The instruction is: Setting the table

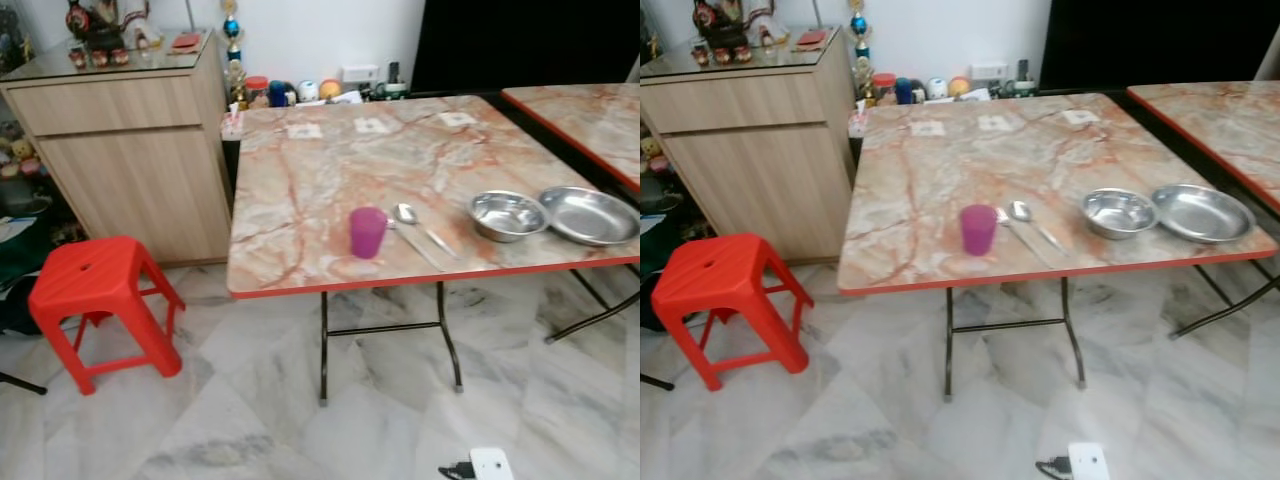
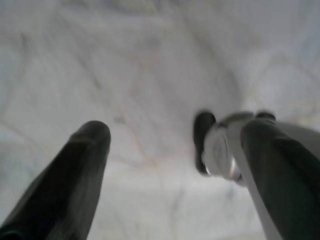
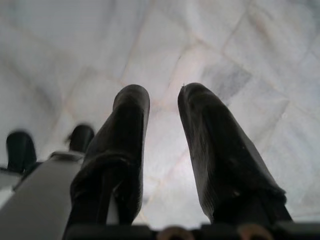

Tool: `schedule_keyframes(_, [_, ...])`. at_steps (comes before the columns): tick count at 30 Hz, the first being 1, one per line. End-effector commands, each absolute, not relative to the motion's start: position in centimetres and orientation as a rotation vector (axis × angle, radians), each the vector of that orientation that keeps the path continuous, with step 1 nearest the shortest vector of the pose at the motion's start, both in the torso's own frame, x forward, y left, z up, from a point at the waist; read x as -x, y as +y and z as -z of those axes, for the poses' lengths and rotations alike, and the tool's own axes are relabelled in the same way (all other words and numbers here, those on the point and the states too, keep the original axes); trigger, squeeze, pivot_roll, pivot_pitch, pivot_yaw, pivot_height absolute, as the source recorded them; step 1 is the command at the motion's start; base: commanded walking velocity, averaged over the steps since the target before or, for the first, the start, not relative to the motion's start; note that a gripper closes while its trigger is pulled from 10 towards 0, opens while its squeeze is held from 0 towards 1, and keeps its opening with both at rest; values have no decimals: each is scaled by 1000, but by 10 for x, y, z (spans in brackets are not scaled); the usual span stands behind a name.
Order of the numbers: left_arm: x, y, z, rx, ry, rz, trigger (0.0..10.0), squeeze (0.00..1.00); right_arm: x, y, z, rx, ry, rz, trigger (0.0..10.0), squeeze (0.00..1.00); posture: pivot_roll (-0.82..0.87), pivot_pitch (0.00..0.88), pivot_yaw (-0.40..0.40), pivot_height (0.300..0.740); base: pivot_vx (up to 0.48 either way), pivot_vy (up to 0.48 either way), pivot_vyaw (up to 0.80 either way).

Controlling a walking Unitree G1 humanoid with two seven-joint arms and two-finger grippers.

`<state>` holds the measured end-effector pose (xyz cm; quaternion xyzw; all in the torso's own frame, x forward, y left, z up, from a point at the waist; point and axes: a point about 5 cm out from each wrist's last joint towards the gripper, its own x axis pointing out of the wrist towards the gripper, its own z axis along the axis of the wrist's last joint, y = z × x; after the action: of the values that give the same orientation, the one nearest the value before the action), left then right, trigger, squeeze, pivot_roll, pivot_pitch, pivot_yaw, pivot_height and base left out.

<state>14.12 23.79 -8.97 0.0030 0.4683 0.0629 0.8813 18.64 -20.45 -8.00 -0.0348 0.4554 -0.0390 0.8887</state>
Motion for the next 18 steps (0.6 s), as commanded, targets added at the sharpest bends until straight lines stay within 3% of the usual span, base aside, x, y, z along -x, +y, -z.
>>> schedule_keyframes(1, [-185, 196, 81, -6, 954, 1, 10000, 0, -179, -182, 86, 2, 932, 81, 10000, 0, 30, 51, -35, 740, 0, -409, 0])
schedule_keyframes(11, [-185, 198, 82, -4, 953, -18, 10000, 0, -179, -182, 86, -6, 940, 86, 10000, 0, 31, 66, -42, 740, 0, -387, 0])
schedule_keyframes(18, [-184, 198, 82, 9, 952, -36, 10000, 0, -179, -182, 86, -16, 941, 87, 10000, 0, 30, 68, -42, 740, 0, 0, 0])
